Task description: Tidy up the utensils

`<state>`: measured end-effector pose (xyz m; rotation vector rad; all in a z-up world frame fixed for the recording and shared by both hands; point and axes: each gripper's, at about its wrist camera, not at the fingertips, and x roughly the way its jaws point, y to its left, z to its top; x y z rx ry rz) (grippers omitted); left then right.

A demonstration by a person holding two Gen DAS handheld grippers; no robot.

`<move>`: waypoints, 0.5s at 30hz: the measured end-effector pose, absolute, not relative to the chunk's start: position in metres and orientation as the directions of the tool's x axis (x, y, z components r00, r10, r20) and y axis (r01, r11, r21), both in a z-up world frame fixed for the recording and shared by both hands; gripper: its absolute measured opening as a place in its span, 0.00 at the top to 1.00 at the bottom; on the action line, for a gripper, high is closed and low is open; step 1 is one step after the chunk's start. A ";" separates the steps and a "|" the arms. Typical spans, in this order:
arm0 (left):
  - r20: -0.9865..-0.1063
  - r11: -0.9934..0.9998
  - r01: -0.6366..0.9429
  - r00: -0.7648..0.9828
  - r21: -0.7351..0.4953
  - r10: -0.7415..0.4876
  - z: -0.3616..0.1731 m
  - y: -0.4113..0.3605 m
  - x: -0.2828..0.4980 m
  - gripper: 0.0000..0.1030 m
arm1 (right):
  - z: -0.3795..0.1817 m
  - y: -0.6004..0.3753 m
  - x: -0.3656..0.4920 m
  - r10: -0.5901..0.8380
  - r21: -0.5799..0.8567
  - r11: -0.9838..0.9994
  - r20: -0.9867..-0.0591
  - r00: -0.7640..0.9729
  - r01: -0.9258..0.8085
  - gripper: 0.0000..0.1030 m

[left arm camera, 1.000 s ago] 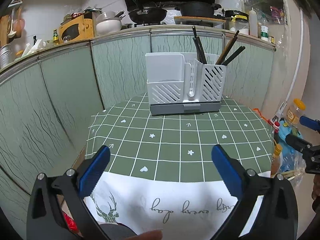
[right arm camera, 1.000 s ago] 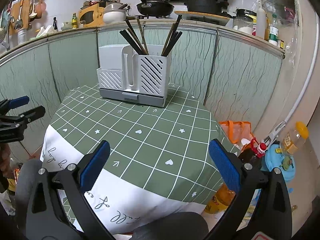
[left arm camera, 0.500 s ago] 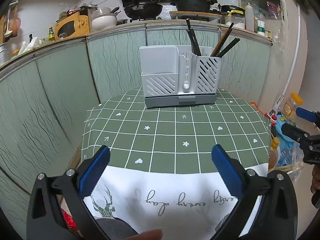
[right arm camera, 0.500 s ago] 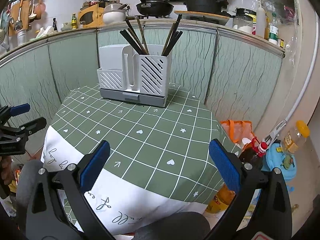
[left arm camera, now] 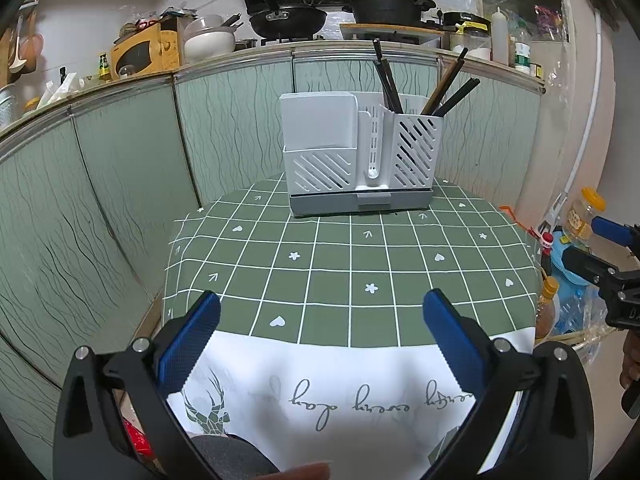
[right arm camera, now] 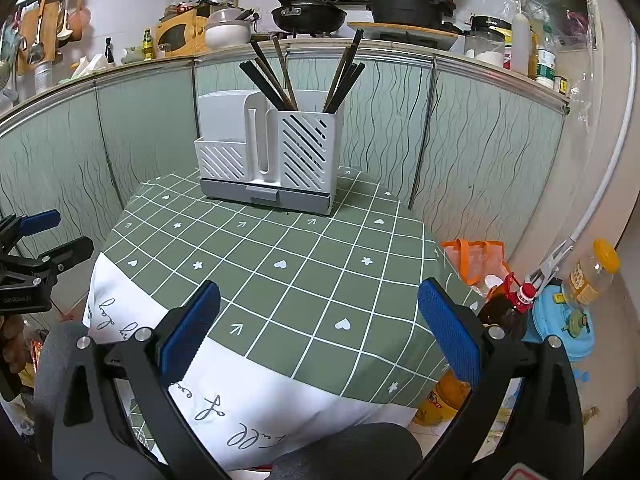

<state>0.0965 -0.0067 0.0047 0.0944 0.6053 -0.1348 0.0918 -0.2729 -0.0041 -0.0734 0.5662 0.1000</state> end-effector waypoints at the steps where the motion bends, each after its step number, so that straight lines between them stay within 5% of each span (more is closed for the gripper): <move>1: -0.571 0.987 0.153 0.815 0.049 -0.098 0.005 -0.006 0.096 0.04 | -0.003 -0.273 0.091 0.074 -0.042 0.993 -0.537 0.840 -0.114 0.08; 15: -0.552 0.988 0.150 0.828 0.047 -0.099 0.014 -0.008 0.091 0.04 | 0.003 -0.275 0.088 0.080 -0.026 0.994 -0.520 0.850 -0.110 0.08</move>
